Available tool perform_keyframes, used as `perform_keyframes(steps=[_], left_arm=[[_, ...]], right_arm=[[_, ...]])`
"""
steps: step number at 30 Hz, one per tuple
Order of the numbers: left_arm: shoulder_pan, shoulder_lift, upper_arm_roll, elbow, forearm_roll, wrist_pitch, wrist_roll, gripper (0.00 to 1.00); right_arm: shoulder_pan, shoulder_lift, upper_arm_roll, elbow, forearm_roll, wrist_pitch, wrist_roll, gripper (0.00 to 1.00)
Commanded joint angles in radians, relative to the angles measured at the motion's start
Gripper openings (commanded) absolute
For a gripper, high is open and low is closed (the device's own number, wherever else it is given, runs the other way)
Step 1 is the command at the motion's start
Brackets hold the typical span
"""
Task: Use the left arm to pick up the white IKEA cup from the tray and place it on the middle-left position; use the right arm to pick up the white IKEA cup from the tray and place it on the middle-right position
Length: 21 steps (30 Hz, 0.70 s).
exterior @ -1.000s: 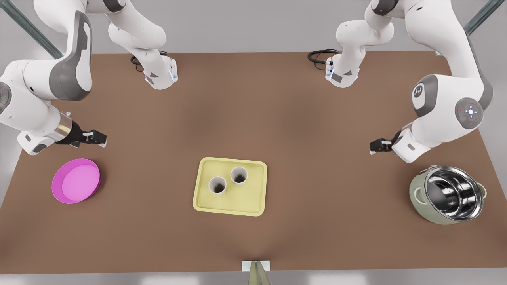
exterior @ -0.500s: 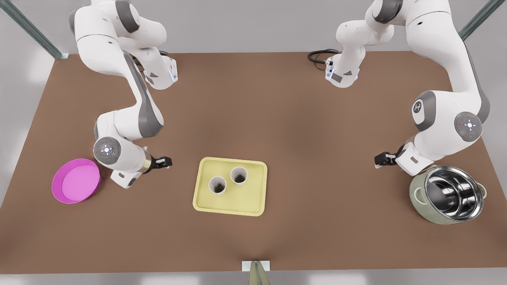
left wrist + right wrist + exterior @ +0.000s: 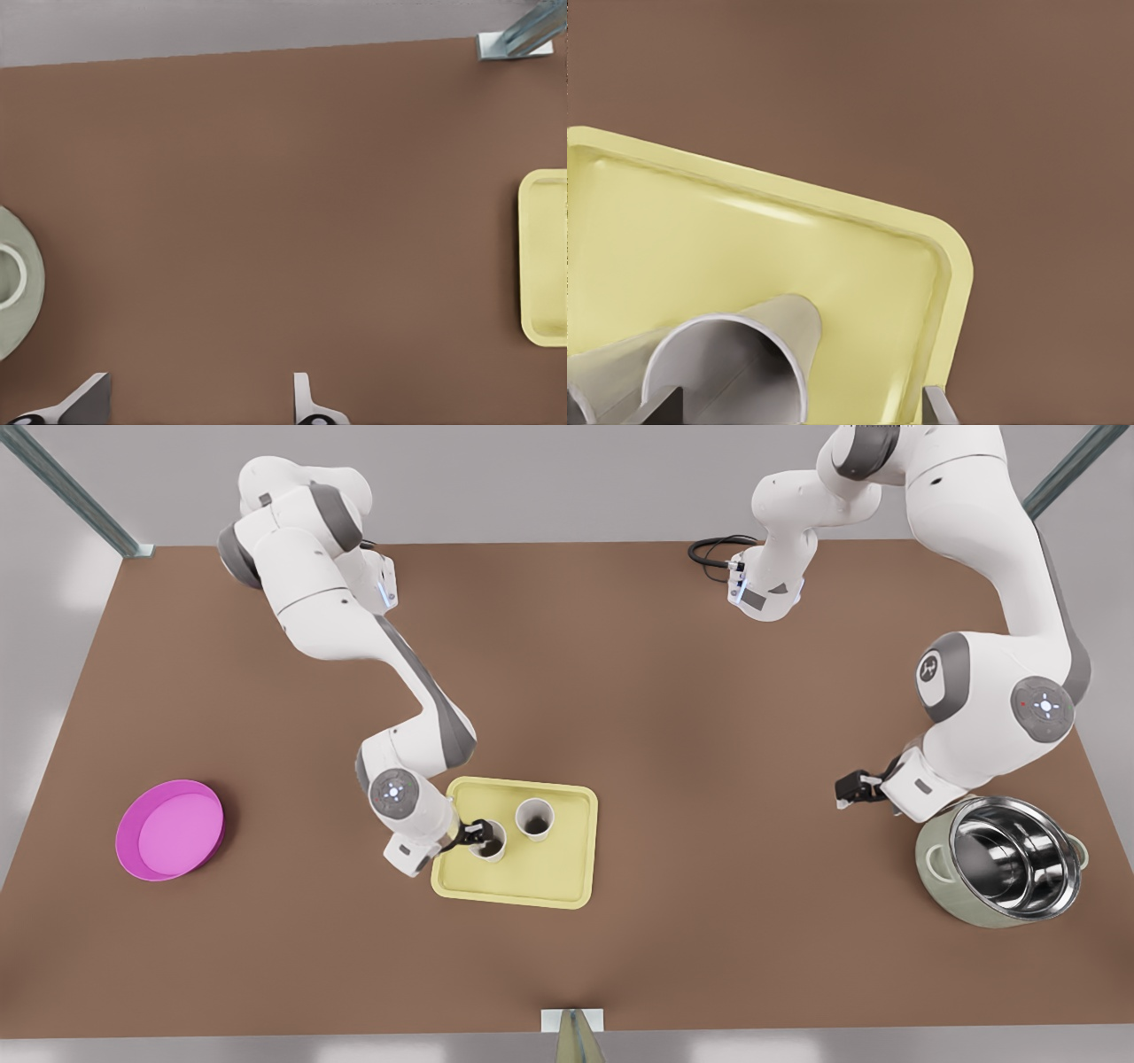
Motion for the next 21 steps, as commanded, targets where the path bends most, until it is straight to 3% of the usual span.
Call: perform_keyframes(steps=[1,11,12,14,15,16,19,21], left_arm=[[0.002,0.006,0.001,0.010,-0.005,0.012,0.018,1.00],[0.002,0.007,-0.001,0.010,-0.001,0.012,0.021,1.00],[0.002,0.006,-0.001,0.010,-0.002,0.012,0.015,1.00],[0.002,0.007,-0.001,0.010,-0.004,0.012,0.014,1.00],[0.002,0.007,-0.001,0.010,-0.005,0.012,0.010,1.00],[0.002,0.006,-0.001,0.010,-0.005,0.012,0.010,1.00],[0.005,0.006,0.001,0.010,-0.005,0.012,-0.002,1.00],[0.020,0.004,0.009,0.010,-0.010,0.012,-0.002,1.00]], right_arm=[[0.010,0.010,0.000,-0.003,0.000,0.059,0.234,1.00],[0.005,0.042,-0.003,-0.052,0.000,0.057,0.220,1.00],[0.006,0.047,-0.003,-0.052,-0.001,0.057,0.220,0.95],[0.010,0.056,-0.003,-0.052,-0.001,0.059,0.220,0.70],[0.010,0.057,-0.003,-0.051,-0.001,0.059,0.222,0.63],[0.010,0.057,-0.003,-0.051,-0.001,0.059,0.222,0.62],[0.008,0.057,-0.003,-0.051,-0.001,0.059,0.220,0.30],[0.005,0.057,-0.003,-0.051,-0.001,0.059,0.220,0.20]])
